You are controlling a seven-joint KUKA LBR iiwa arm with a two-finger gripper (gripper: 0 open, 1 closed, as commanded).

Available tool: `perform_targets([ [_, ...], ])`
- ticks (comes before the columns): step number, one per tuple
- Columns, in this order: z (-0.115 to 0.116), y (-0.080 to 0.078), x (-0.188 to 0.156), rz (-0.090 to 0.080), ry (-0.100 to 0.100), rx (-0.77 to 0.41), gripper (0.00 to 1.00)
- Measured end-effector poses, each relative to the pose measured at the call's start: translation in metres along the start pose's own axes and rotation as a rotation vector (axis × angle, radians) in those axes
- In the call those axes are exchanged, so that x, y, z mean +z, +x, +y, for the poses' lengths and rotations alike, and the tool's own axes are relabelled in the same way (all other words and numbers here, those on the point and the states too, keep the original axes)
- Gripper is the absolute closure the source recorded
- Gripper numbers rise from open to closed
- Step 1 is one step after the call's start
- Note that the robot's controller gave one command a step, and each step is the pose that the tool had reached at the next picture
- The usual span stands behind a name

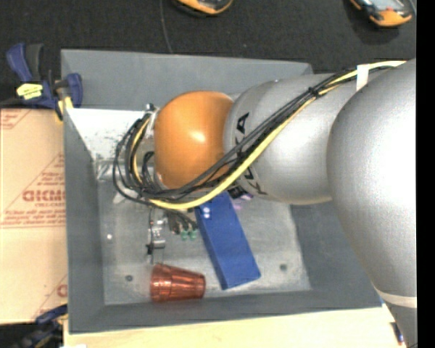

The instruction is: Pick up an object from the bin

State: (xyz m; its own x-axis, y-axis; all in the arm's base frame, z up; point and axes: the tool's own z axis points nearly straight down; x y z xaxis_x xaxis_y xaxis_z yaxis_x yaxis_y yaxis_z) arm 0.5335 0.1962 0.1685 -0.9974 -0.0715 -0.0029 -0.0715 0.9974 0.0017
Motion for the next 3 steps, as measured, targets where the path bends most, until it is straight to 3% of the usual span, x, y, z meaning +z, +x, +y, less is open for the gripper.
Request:
perform_targets([
  [1, -0.034, 0.016, 0.026, -0.001, 0.0, 0.198, 0.0],
  [2, -0.07, 0.046, 0.058, -0.01, -0.003, -0.034, 0.0],
  [3, -0.079, 0.065, 0.073, -0.009, -0.002, -0.176, 0.0],
])
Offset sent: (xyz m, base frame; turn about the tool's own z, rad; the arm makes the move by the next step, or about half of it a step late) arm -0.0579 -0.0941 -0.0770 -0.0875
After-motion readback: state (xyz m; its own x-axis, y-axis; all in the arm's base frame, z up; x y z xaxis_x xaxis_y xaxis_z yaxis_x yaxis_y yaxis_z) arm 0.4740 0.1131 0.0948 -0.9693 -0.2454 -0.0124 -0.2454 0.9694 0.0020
